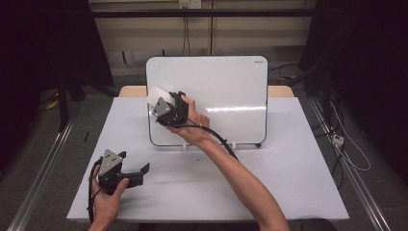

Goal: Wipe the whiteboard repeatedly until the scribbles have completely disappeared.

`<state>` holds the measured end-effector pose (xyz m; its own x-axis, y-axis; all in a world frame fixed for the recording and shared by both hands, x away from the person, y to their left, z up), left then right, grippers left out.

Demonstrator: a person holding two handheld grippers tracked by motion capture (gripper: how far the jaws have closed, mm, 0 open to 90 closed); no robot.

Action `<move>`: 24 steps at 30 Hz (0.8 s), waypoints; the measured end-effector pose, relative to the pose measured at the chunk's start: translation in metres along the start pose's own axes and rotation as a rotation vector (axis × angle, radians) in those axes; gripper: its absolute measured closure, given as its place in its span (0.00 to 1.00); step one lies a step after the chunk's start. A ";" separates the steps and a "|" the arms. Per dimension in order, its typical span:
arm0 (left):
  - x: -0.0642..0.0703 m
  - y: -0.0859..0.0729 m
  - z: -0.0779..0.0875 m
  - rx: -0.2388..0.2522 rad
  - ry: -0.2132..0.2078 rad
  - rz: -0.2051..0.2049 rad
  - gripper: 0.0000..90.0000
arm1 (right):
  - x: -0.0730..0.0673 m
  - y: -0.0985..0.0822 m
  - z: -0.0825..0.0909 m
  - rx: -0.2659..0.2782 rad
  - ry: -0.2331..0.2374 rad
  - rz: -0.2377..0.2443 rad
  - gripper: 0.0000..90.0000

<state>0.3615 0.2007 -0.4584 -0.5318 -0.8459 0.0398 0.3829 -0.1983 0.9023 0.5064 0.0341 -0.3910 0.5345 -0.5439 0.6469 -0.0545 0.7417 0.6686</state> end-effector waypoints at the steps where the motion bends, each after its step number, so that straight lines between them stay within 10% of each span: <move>1: 0.000 0.000 0.000 0.000 0.000 0.000 0.06 | 0.002 0.000 0.000 -0.001 0.007 -0.003 0.35; 24: -0.002 0.000 0.003 0.011 0.000 0.014 0.06 | 0.060 0.016 -0.014 -0.023 -0.096 -0.074 0.35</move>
<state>0.3603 0.2045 -0.4568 -0.5262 -0.8488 0.0520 0.3818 -0.1811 0.9063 0.5492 0.0184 -0.3466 0.4532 -0.6320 0.6287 0.0023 0.7061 0.7081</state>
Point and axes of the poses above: each handheld gripper's, and its own axes: z roughly backward along the jaws, y roughly out of its top, x roughly to its right, the point moved 5 cm from there along -z, roughly forward along the jaws, and after that the axes turned 2 degrees about x, right-handed, at the moved point
